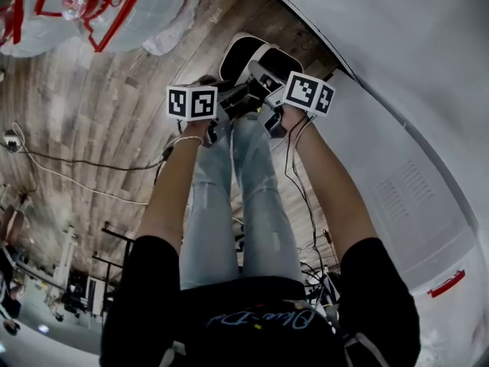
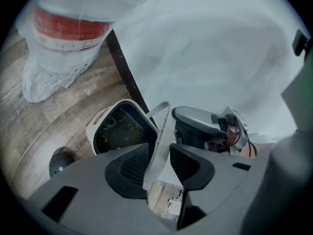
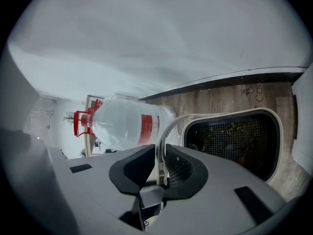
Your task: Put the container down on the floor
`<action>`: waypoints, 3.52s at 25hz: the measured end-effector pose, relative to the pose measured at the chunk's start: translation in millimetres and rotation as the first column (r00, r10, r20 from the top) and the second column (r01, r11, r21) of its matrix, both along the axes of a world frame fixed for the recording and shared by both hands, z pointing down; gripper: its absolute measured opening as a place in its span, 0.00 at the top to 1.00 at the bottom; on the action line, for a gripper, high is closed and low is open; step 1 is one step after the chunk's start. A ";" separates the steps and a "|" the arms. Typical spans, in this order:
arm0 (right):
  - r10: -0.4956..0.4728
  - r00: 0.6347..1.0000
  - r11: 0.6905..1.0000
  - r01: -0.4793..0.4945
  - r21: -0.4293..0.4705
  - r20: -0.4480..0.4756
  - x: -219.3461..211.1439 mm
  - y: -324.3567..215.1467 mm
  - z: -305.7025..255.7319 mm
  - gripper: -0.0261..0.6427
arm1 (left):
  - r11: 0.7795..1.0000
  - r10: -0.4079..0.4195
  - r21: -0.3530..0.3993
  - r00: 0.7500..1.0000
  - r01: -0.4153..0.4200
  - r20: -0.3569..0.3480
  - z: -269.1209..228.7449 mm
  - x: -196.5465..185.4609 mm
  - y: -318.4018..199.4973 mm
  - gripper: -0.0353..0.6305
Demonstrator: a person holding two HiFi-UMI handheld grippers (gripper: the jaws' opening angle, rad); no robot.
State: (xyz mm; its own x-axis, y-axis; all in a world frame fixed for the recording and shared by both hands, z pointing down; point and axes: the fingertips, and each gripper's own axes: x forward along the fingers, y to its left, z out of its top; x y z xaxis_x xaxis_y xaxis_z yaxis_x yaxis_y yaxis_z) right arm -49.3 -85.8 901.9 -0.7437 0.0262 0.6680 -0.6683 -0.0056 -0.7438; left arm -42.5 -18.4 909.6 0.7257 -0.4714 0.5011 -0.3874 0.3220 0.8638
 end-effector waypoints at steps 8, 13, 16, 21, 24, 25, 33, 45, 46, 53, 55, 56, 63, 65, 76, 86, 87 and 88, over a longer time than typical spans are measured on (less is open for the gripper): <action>-0.096 0.995 0.995 0.096 -0.029 -0.024 -24.3 6.4 10.9 0.84 | 0.998 0.036 -0.055 0.997 -0.032 0.069 18.2 -26.9 8.7 0.72; -0.160 0.987 0.987 0.160 -0.027 -0.017 -37.0 10.5 12.9 0.84 | 0.996 0.037 -0.084 0.993 -0.028 0.113 32.2 -44.4 10.9 0.72; -0.153 0.988 0.988 0.153 -0.037 -0.001 -39.8 12.2 7.4 0.84 | 0.992 0.087 -0.104 0.979 -0.068 0.186 40.1 -59.0 15.2 0.72; -0.127 0.992 0.991 0.127 -0.043 -0.006 -31.7 11.9 6.0 0.84 | 0.988 0.103 -0.133 0.971 -0.075 0.217 46.6 -70.4 19.4 0.72; -0.120 0.993 0.992 0.119 -0.039 -0.014 -28.6 11.5 6.1 0.84 | 0.985 0.120 -0.153 0.960 -0.083 0.253 49.7 -74.5 22.6 0.72; -0.117 0.993 0.992 0.117 -0.038 -0.013 -28.8 11.4 5.3 0.84 | 0.984 0.119 -0.158 0.960 -0.081 0.253 49.7 -75.4 23.4 0.72; -0.092 0.996 0.996 0.092 -0.022 -0.004 -33.6 10.2 -9.1 0.84 | 0.988 0.080 -0.149 0.966 -0.044 0.247 37.0 -82.7 21.4 0.74; -0.010 0.997 0.995 0.003 0.096 0.072 -27.6 -12.6 -90.8 0.96 | 0.995 0.082 0.031 0.941 -0.098 0.330 -50.2 -78.9 -18.7 0.92; -0.001 0.997 0.994 -0.007 0.111 0.072 -24.6 -14.8 -99.6 0.96 | 0.993 0.080 0.058 0.941 -0.105 0.330 -61.3 -77.3 -23.1 0.93; 0.027 0.993 0.973 -0.052 0.225 0.114 -13.1 -20.8 -171.1 0.96 | 0.972 0.071 0.190 0.945 -0.138 0.320 -136.7 -74.7 -29.3 0.94; 0.030 0.993 0.965 -0.058 0.254 0.111 -6.3 -19.2 -189.0 0.96 | 0.970 0.043 0.214 0.951 -0.113 0.305 -157.9 -75.5 -29.7 0.94; 0.028 0.994 0.961 -0.055 0.271 0.104 -2.4 -17.6 -196.7 0.96 | 0.968 0.030 0.228 0.952 -0.103 0.305 -169.3 -76.1 -30.0 0.94; 0.057 0.995 0.906 -0.084 0.414 0.076 12.8 -18.4 -268.3 0.96 | 0.942 0.004 0.315 0.947 -0.111 0.322 -247.7 -79.0 -26.8 0.94; 0.067 0.994 0.889 -0.099 0.447 0.087 17.0 -17.9 -295.0 0.96 | 0.938 0.004 0.326 0.943 -0.119 0.331 -269.9 -78.7 -21.3 0.94; 0.053 0.996 0.752 -0.085 0.653 0.069 44.3 -23.3 -423.6 0.96 | 0.841 -0.045 0.515 0.926 -0.167 0.374 -413.0 -65.3 -43.0 0.94; -0.026 0.999 0.623 -0.019 0.782 0.044 45.3 -15.7 -517.4 0.96 | 0.732 -0.086 0.644 0.908 -0.222 0.411 -527.2 -48.7 -52.7 0.94; -0.032 0.998 0.611 -0.017 0.792 0.046 46.9 -14.5 -527.0 0.96 | 0.724 -0.096 0.654 0.907 -0.220 0.411 -536.8 -47.8 -50.8 0.94; -0.037 0.998 0.596 -0.014 0.803 0.045 48.5 -12.9 -536.5 0.96 | 0.715 -0.102 0.663 0.904 -0.223 0.415 -545.6 -46.8 -48.0 0.94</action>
